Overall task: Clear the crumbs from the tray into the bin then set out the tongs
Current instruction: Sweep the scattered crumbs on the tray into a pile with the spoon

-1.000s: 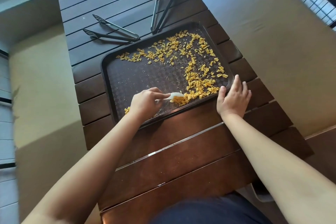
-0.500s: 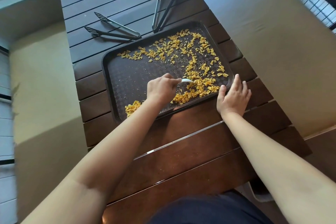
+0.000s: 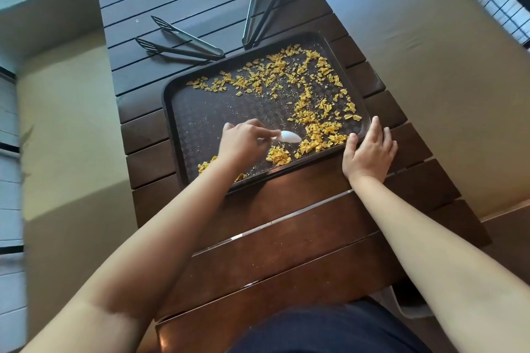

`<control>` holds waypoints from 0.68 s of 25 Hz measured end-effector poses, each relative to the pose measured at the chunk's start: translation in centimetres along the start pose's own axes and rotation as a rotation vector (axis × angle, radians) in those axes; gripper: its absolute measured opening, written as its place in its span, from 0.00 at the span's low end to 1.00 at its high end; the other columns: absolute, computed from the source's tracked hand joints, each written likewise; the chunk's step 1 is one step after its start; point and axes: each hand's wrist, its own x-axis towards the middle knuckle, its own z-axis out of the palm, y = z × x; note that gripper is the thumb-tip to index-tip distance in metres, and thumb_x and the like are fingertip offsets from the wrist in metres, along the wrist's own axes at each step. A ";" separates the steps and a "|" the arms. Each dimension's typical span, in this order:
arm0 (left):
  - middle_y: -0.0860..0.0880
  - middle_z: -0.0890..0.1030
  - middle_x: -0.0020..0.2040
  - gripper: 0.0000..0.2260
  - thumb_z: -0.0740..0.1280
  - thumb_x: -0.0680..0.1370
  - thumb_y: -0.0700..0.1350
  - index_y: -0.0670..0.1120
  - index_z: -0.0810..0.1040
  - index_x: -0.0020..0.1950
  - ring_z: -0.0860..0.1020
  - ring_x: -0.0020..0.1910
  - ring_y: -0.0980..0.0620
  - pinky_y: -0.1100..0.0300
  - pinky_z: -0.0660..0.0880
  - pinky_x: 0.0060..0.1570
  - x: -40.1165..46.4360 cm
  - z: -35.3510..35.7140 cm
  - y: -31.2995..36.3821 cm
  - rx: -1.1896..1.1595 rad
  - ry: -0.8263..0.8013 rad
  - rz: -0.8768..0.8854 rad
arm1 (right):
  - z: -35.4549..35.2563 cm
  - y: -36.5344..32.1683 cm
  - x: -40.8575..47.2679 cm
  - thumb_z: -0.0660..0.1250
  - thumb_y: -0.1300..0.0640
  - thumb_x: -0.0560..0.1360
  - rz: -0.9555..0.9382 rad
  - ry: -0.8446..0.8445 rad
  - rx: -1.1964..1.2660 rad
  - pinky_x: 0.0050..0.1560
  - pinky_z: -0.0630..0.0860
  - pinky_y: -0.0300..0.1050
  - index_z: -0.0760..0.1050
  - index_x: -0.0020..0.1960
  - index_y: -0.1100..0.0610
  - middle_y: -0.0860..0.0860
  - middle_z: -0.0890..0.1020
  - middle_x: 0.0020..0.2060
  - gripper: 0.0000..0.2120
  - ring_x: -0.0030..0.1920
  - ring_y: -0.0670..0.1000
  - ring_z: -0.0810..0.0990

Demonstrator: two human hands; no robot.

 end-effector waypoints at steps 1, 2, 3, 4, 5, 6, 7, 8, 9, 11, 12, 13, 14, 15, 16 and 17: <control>0.57 0.79 0.56 0.11 0.61 0.79 0.52 0.61 0.78 0.59 0.76 0.51 0.55 0.54 0.60 0.52 0.4 0.4 0.9 0.009 0.004 0.016 | 0.0 0.0 0.0 0.47 0.44 0.76 -0.001 0.002 0.001 0.71 0.50 0.57 0.54 0.75 0.60 0.58 0.65 0.71 0.32 0.73 0.59 0.58; 0.57 0.78 0.57 0.11 0.61 0.80 0.51 0.61 0.78 0.59 0.76 0.52 0.55 0.53 0.58 0.52 0.7 0.7 1.6 0.029 -0.002 0.040 | -0.1 0.0 0.0 0.48 0.45 0.75 -0.001 0.003 0.002 0.71 0.50 0.57 0.54 0.75 0.60 0.58 0.66 0.71 0.32 0.73 0.59 0.58; 0.57 0.78 0.58 0.12 0.60 0.80 0.50 0.61 0.78 0.60 0.75 0.53 0.54 0.52 0.57 0.53 0.8 0.9 2.0 0.052 -0.019 0.065 | -0.1 0.0 0.1 0.48 0.45 0.75 0.000 0.003 0.003 0.71 0.50 0.57 0.54 0.75 0.60 0.58 0.66 0.71 0.32 0.73 0.59 0.58; 0.57 0.78 0.58 0.12 0.60 0.80 0.49 0.61 0.77 0.60 0.75 0.55 0.54 0.52 0.57 0.54 0.9 1.0 2.2 0.071 -0.039 0.087 | -0.1 -0.1 0.0 0.48 0.45 0.75 0.000 0.002 0.002 0.71 0.50 0.57 0.54 0.75 0.60 0.58 0.66 0.71 0.32 0.73 0.59 0.58; 0.57 0.78 0.58 0.12 0.60 0.80 0.49 0.62 0.77 0.60 0.74 0.55 0.54 0.51 0.57 0.54 0.7 1.0 2.0 0.082 -0.060 0.102 | -0.1 -0.1 0.0 0.48 0.45 0.75 -0.002 0.002 0.002 0.71 0.50 0.57 0.54 0.75 0.60 0.58 0.66 0.71 0.32 0.73 0.59 0.58; 0.57 0.78 0.58 0.12 0.60 0.80 0.48 0.62 0.77 0.60 0.74 0.55 0.54 0.51 0.57 0.55 0.5 0.8 1.6 0.087 -0.072 0.109 | -0.1 -0.1 0.0 0.48 0.45 0.75 -0.004 0.005 0.004 0.71 0.51 0.57 0.55 0.75 0.60 0.58 0.66 0.71 0.32 0.73 0.59 0.58; 0.58 0.78 0.57 0.12 0.61 0.80 0.49 0.62 0.77 0.60 0.73 0.56 0.54 0.51 0.57 0.55 0.1 0.6 1.0 0.089 -0.077 0.106 | -0.1 -0.1 0.0 0.48 0.45 0.75 -0.006 0.008 0.009 0.71 0.51 0.57 0.55 0.75 0.60 0.59 0.66 0.71 0.32 0.73 0.59 0.58; 0.58 0.78 0.57 0.12 0.61 0.80 0.50 0.63 0.77 0.59 0.73 0.56 0.54 0.50 0.56 0.56 -0.3 0.3 0.3 0.098 -0.077 0.098 | -0.1 -0.1 0.0 0.48 0.45 0.75 -0.005 0.011 0.012 0.71 0.51 0.57 0.55 0.75 0.60 0.59 0.66 0.71 0.32 0.73 0.59 0.58; 0.58 0.77 0.57 0.11 0.61 0.79 0.51 0.63 0.77 0.59 0.73 0.56 0.54 0.50 0.56 0.56 -0.8 -0.1 -0.5 0.115 -0.077 0.089 | -0.1 -0.1 -0.1 0.48 0.45 0.75 -0.002 0.012 0.011 0.71 0.51 0.57 0.55 0.74 0.60 0.59 0.66 0.71 0.32 0.73 0.59 0.58; 0.59 0.77 0.58 0.11 0.62 0.79 0.51 0.63 0.77 0.59 0.73 0.57 0.54 0.50 0.57 0.56 -1.8 -1.0 -2.1 0.165 -0.080 0.068 | 0.0 -0.1 0.0 0.48 0.45 0.75 0.000 0.015 0.001 0.71 0.51 0.57 0.55 0.74 0.60 0.59 0.66 0.70 0.32 0.73 0.59 0.58; 0.59 0.77 0.59 0.12 0.62 0.79 0.51 0.63 0.78 0.59 0.73 0.57 0.54 0.50 0.57 0.56 -2.2 -1.4 -3.0 0.186 -0.085 0.052 | 0.0 -0.1 0.0 0.48 0.45 0.75 0.000 0.013 -0.001 0.71 0.51 0.57 0.55 0.74 0.60 0.59 0.66 0.70 0.32 0.73 0.59 0.59; 0.58 0.77 0.59 0.12 0.62 0.79 0.50 0.63 0.78 0.58 0.73 0.57 0.53 0.50 0.57 0.55 -2.5 -1.8 -3.6 0.195 -0.090 0.032 | 0.0 -0.1 0.0 0.48 0.45 0.75 0.001 0.013 -0.001 0.71 0.51 0.56 0.55 0.74 0.60 0.59 0.66 0.70 0.32 0.73 0.59 0.59; 0.58 0.78 0.58 0.12 0.61 0.79 0.49 0.63 0.78 0.58 0.73 0.57 0.53 0.50 0.58 0.55 -2.6 -2.1 -4.0 0.185 -0.091 0.008 | 0.1 -0.1 0.0 0.48 0.45 0.75 0.001 0.014 -0.004 0.71 0.51 0.56 0.55 0.74 0.60 0.59 0.66 0.70 0.32 0.73 0.59 0.58; 0.58 0.78 0.58 0.12 0.61 0.79 0.49 0.63 0.79 0.57 0.73 0.57 0.53 0.50 0.58 0.55 -2.5 -2.1 -4.1 0.153 -0.087 -0.021 | 0.1 0.0 0.0 0.48 0.45 0.75 0.002 0.016 -0.007 0.71 0.51 0.56 0.55 0.75 0.60 0.59 0.66 0.70 0.32 0.73 0.59 0.58; 0.57 0.78 0.58 0.12 0.61 0.80 0.49 0.62 0.79 0.57 0.73 0.57 0.53 0.50 0.58 0.54 -2.2 -2.0 -3.8 0.102 -0.073 -0.053 | 0.1 0.0 0.1 0.48 0.45 0.75 0.002 0.015 -0.009 0.71 0.51 0.56 0.55 0.75 0.60 0.59 0.66 0.70 0.32 0.73 0.59 0.58; 0.57 0.78 0.58 0.12 0.61 0.80 0.49 0.61 0.79 0.57 0.73 0.57 0.53 0.51 0.58 0.54 -1.8 -1.8 -3.3 0.042 -0.055 -0.095 | 0.1 0.0 0.0 0.48 0.45 0.75 0.001 0.013 -0.007 0.71 0.51 0.56 0.55 0.75 0.60 0.59 0.66 0.70 0.32 0.73 0.59 0.58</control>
